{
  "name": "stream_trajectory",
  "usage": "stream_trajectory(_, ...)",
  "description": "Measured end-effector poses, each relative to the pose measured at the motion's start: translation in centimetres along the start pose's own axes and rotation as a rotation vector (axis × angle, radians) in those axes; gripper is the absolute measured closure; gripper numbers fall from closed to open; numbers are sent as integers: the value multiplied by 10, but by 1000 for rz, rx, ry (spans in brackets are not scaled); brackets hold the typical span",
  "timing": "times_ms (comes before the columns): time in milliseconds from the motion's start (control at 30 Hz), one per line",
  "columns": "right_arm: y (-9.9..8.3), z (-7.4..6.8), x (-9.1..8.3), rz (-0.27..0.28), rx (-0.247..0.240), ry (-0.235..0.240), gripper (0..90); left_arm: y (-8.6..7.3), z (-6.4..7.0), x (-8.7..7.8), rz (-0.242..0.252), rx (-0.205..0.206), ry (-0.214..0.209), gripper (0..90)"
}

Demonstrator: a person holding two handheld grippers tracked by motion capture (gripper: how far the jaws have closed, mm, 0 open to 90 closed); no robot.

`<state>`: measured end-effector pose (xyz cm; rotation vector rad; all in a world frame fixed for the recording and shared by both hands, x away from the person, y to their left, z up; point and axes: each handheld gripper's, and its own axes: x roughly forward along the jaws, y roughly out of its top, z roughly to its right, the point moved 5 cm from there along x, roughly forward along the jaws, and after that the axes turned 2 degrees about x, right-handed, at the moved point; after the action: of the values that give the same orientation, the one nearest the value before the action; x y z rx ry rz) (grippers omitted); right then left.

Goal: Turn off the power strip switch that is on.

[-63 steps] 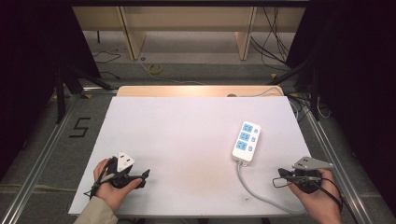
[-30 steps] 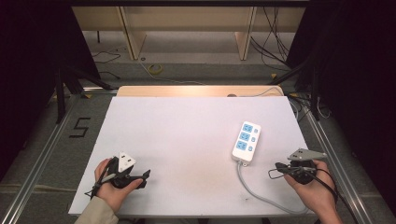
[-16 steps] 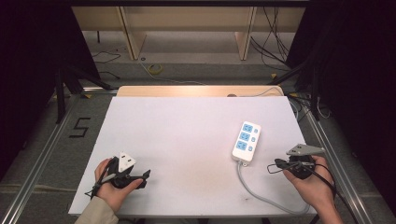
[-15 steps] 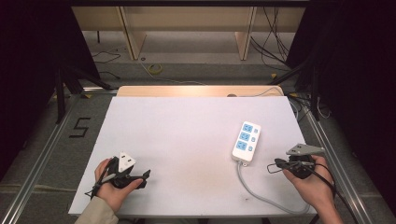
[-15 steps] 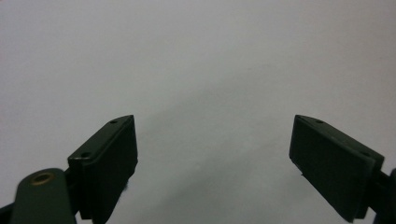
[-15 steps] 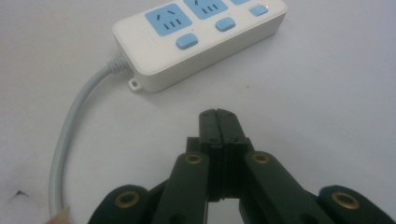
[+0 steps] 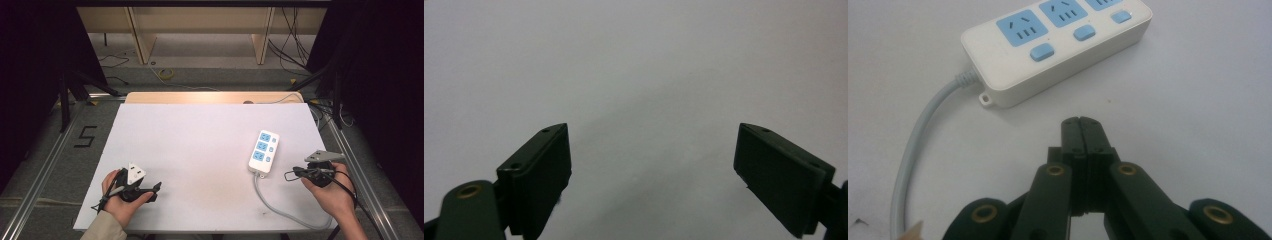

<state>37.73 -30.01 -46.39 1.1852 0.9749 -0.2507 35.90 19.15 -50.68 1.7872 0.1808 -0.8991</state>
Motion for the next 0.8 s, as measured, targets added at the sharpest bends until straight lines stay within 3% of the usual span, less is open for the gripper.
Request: stream_trajectory(800, 11, 11, 12, -28, 4, -7, 900, 0, 0, 0, -3, 5, 1, 150)
